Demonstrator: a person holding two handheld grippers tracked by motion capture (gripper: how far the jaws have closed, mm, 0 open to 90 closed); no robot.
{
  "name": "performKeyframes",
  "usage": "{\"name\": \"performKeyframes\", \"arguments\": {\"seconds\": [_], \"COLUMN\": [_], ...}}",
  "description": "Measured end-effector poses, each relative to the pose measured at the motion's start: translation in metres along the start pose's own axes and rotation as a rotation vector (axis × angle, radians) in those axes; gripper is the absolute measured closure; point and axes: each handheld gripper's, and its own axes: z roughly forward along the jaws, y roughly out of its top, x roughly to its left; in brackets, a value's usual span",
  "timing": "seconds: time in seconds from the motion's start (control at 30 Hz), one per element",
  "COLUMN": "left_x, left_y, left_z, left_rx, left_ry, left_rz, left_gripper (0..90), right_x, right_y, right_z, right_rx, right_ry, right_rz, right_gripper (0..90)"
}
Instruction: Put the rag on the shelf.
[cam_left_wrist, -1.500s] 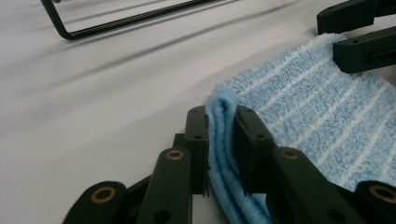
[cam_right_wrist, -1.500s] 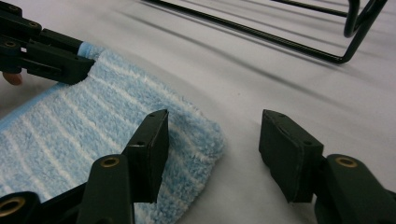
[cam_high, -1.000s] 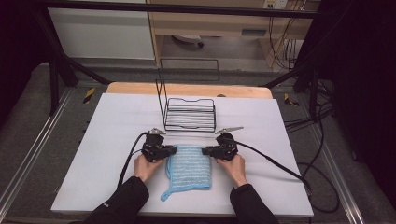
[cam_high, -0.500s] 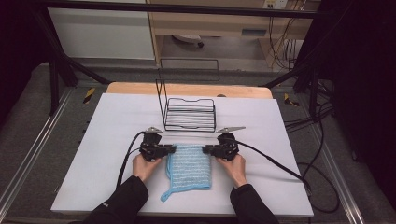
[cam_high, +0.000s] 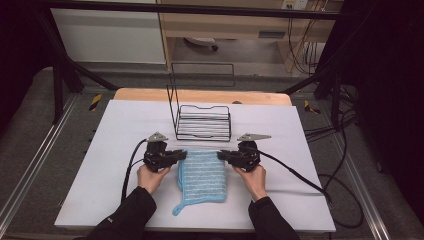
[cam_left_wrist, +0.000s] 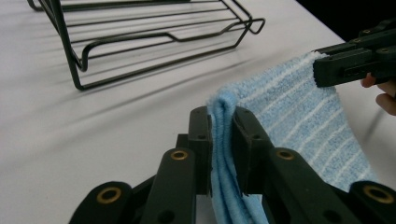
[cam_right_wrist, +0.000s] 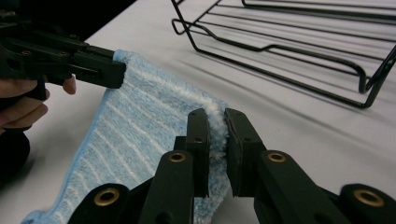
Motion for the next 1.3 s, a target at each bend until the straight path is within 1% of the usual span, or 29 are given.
{"name": "performKeyframes", "arguments": {"seconds": [0.03, 0.07, 0.1, 0.13, 0.2, 0.27, 0.3, 0.33, 0.37, 0.47, 0.5, 0.6, 0.73, 0.77, 0.93, 1.03, 1.13, 1.3], "left_x": [-0.001, -0.002, -0.003, -0.004, -0.005, -0.007, -0.009, -0.009, -0.01, -0.014, -0.016, -0.019, -0.024, -0.024, -0.027, -0.029, -0.032, -0.039], "left_y": [0.001, 0.002, 0.002, 0.003, 0.004, 0.006, 0.007, 0.007, 0.008, 0.01, 0.012, 0.014, 0.017, 0.017, 0.02, 0.022, 0.023, 0.026], "left_z": [-0.002, -0.004, -0.005, -0.007, -0.01, -0.013, -0.016, -0.016, -0.018, -0.023, -0.027, -0.03, -0.037, -0.038, -0.045, -0.05, -0.053, -0.058], "left_rx": [-0.01, -0.018, -0.026, -0.033, -0.045, -0.054, -0.068, -0.068, -0.077, -0.1, -0.113, -0.126, -0.151, -0.157, -0.185, -0.203, -0.221, -0.241], "left_ry": [-0.003, -0.005, -0.007, -0.008, -0.014, -0.005, -0.007, -0.007, -0.007, -0.015, -0.017, -0.024, -0.018, -0.02, -0.031, -0.032, -0.038, -0.044], "left_rz": [0.001, 0.003, 0.004, 0.007, 0.01, 0.023, 0.026, 0.026, 0.027, 0.03, 0.039, 0.043, 0.062, 0.063, 0.063, 0.069, 0.071, 0.086], "left_gripper": [78.4, 78.4, 78.4, 78.4, 78.4, 78.4, 78.4, 78.4, 78.5, 78.5, 78.5, 78.5, 78.5, 78.6, 78.6, 78.6, 78.7, 78.7], "right_x": [0.0, 0.002, 0.002, 0.003, 0.006, 0.01, 0.011, 0.011, 0.013, 0.016, 0.018, 0.019, 0.025, 0.029, 0.034, 0.039, 0.042, 0.045], "right_y": [0.0, 0.002, 0.002, 0.003, 0.006, 0.008, 0.009, 0.009, 0.011, 0.013, 0.014, 0.016, 0.02, 0.022, 0.025, 0.027, 0.028, 0.03], "right_z": [0.0, -0.004, -0.004, -0.006, -0.011, -0.014, -0.015, -0.015, -0.018, -0.022, -0.024, -0.027, -0.034, -0.037, -0.042, -0.047, -0.049, -0.057], "right_rx": [0.0, -0.021, -0.021, -0.032, -0.049, -0.059, -0.068, -0.068, -0.083, -0.103, -0.112, -0.126, -0.154, -0.164, -0.188, -0.207, -0.217, -0.251], "right_ry": [0.0, 0.007, 0.007, 0.01, 0.006, 0.005, 0.005, 0.005, 0.003, 0.002, 0.001, 0.002, -0.004, -0.004, -0.007, -0.011, -0.011, -0.015], "right_rz": [0.0, -0.004, -0.004, -0.009, -0.026, -0.04, -0.051, -0.051, -0.062, -0.072, -0.072, -0.076, -0.106, -0.116, -0.138, -0.157, -0.164, -0.178], "right_gripper": [80.9, 80.9, 80.9, 80.9, 81.0, 81.0, 81.0, 81.0, 81.1, 81.1, 81.2, 81.2, 81.2, 81.2, 81.2, 81.4, 81.5, 81.7]}}
